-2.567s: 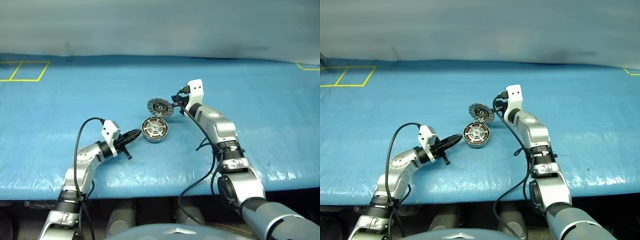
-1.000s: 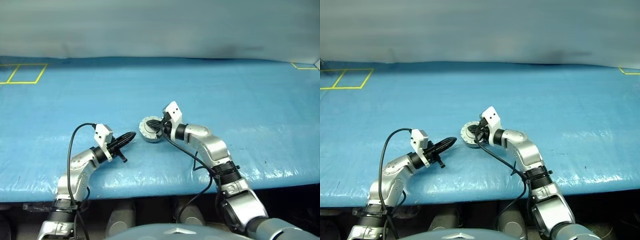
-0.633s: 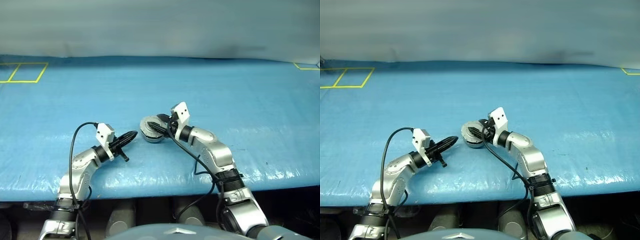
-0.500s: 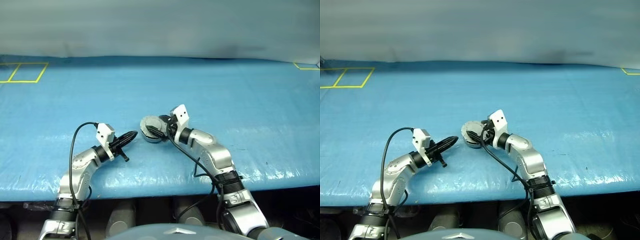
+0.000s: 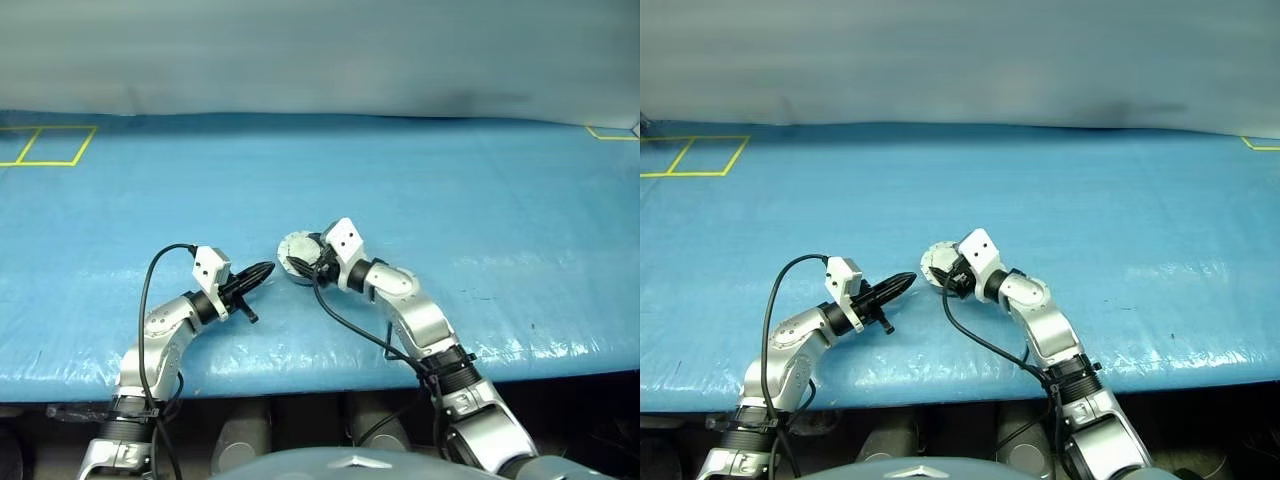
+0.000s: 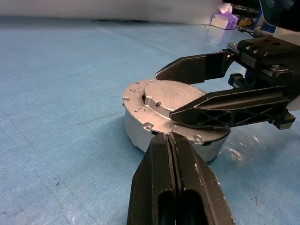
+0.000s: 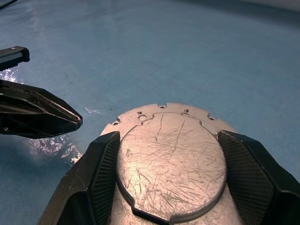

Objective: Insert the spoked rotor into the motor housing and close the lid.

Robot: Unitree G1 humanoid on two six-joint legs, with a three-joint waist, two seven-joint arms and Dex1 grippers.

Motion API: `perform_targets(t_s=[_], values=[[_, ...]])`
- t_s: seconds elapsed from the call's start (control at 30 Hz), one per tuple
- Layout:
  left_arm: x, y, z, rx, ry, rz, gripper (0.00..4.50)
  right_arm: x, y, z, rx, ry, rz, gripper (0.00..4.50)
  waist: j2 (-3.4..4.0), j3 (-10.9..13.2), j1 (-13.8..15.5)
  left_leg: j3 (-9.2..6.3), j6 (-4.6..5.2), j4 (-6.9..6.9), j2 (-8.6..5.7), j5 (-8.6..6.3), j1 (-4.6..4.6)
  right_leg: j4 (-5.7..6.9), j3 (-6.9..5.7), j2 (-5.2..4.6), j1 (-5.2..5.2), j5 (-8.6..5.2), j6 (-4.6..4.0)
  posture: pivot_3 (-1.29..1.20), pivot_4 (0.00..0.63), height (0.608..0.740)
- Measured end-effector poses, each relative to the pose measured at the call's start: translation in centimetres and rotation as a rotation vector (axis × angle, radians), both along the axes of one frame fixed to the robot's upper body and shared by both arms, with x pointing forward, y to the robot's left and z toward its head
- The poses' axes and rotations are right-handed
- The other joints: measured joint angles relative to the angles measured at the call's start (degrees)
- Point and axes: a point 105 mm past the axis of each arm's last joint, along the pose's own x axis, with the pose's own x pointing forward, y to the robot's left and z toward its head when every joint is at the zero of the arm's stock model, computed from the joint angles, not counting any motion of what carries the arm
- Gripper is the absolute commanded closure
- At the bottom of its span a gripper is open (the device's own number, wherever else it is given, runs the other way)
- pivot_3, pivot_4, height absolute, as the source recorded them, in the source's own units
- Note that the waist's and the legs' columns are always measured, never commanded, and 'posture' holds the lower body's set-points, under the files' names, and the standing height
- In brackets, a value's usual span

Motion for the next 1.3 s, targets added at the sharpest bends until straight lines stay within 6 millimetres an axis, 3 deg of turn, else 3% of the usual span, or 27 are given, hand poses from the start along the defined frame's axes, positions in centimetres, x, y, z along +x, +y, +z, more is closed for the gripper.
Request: perform_targets(t_s=[0.43,1.3], values=[[0.0,0.0,-0.1,0.005,0.001,0.0,4.5,-0.6,-1.1,0.7,0.043,0.128,0.064,1.46,0.0,0.0,0.6,-0.01,0.0,-0.07,0.0,-0.01,-0.02,-0.05,-0.01,0.0,-0.04,-0.03,-0.03,0.0,0.15,0.74],[-0.1,-0.3,-0.2,0.004,0.007,-0.01,4.5,-0.6,-0.9,0.0,-0.107,0.058,0.11,1.46,-0.04,0.0,0.7,0.0,-0.01,-0.01,0.03,-0.01,0.04,-0.02,-0.02,0.0,0.03,-0.02,-0.03,0.0,0.15,0.74]])
